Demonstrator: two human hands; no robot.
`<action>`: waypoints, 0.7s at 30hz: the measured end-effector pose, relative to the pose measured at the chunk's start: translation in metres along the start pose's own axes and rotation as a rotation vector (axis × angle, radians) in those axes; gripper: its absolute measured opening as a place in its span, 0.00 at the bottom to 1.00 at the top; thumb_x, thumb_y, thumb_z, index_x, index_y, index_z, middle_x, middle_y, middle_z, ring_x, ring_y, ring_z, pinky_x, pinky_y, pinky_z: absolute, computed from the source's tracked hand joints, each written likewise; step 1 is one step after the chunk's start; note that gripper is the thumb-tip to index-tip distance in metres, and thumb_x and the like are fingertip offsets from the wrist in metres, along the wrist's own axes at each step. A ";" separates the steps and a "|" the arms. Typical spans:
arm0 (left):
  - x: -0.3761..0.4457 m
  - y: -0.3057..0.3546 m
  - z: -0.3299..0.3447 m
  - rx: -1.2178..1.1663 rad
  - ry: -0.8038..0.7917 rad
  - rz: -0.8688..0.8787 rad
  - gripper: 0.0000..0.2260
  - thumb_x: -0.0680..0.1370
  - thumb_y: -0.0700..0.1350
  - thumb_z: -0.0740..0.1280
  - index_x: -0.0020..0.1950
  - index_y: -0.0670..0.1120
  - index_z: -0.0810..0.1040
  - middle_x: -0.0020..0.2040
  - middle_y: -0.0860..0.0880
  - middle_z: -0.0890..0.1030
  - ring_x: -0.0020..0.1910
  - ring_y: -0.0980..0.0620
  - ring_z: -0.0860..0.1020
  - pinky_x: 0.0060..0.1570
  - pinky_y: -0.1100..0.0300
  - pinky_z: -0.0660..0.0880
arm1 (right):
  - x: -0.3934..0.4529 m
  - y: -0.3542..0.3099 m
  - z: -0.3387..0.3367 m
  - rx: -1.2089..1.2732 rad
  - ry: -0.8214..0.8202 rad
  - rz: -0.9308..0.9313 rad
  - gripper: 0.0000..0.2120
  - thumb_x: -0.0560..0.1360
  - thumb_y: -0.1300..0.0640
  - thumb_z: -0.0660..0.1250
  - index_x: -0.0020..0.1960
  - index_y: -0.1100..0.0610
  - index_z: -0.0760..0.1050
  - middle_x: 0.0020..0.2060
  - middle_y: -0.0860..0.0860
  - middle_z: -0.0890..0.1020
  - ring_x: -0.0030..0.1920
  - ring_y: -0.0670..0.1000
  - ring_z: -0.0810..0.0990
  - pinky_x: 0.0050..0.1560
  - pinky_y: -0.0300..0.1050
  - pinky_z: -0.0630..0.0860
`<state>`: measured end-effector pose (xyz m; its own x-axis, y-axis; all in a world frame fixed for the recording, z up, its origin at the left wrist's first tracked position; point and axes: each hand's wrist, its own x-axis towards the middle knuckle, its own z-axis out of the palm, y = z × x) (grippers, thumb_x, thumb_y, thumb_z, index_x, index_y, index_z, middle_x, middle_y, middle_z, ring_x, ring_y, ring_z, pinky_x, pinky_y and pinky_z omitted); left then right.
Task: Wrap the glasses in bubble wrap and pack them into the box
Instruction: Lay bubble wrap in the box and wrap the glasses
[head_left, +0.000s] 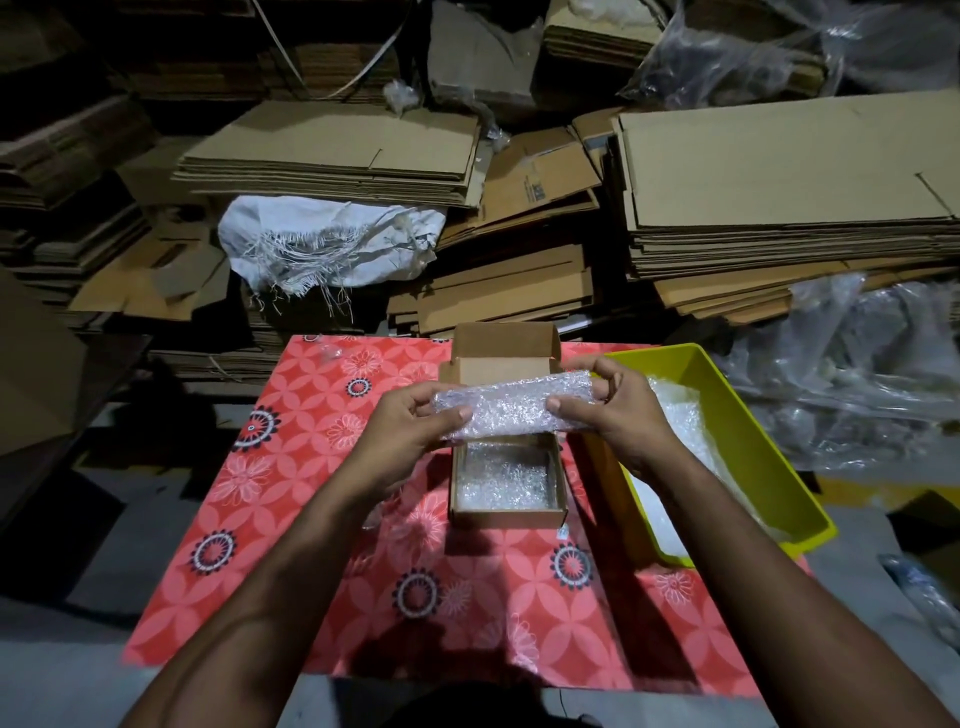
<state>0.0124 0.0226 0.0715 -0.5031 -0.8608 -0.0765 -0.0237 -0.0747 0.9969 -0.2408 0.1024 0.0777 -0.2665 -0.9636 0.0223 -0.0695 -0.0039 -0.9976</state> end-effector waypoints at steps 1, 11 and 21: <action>0.000 0.001 0.002 -0.005 0.010 0.011 0.11 0.75 0.38 0.73 0.57 0.42 0.82 0.46 0.48 0.86 0.45 0.52 0.83 0.48 0.56 0.81 | -0.003 -0.004 0.000 0.002 -0.027 -0.017 0.11 0.69 0.63 0.79 0.46 0.51 0.83 0.37 0.54 0.80 0.38 0.47 0.80 0.41 0.43 0.80; 0.001 0.012 0.001 -0.027 0.095 0.120 0.11 0.72 0.26 0.71 0.47 0.40 0.85 0.39 0.48 0.85 0.29 0.54 0.80 0.35 0.65 0.79 | -0.006 -0.003 -0.010 0.256 -0.070 0.170 0.12 0.76 0.74 0.65 0.48 0.61 0.84 0.42 0.61 0.82 0.38 0.58 0.87 0.37 0.37 0.82; -0.003 -0.003 -0.005 -0.016 0.045 0.174 0.06 0.75 0.43 0.73 0.44 0.40 0.87 0.52 0.43 0.83 0.52 0.48 0.81 0.52 0.56 0.78 | -0.007 0.003 0.000 0.221 0.036 0.070 0.08 0.74 0.69 0.71 0.36 0.64 0.79 0.33 0.57 0.83 0.33 0.53 0.83 0.37 0.41 0.82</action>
<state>0.0179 0.0228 0.0683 -0.4591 -0.8832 0.0957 0.0740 0.0694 0.9948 -0.2397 0.1088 0.0744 -0.2974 -0.9535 -0.0491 0.1610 0.0006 -0.9869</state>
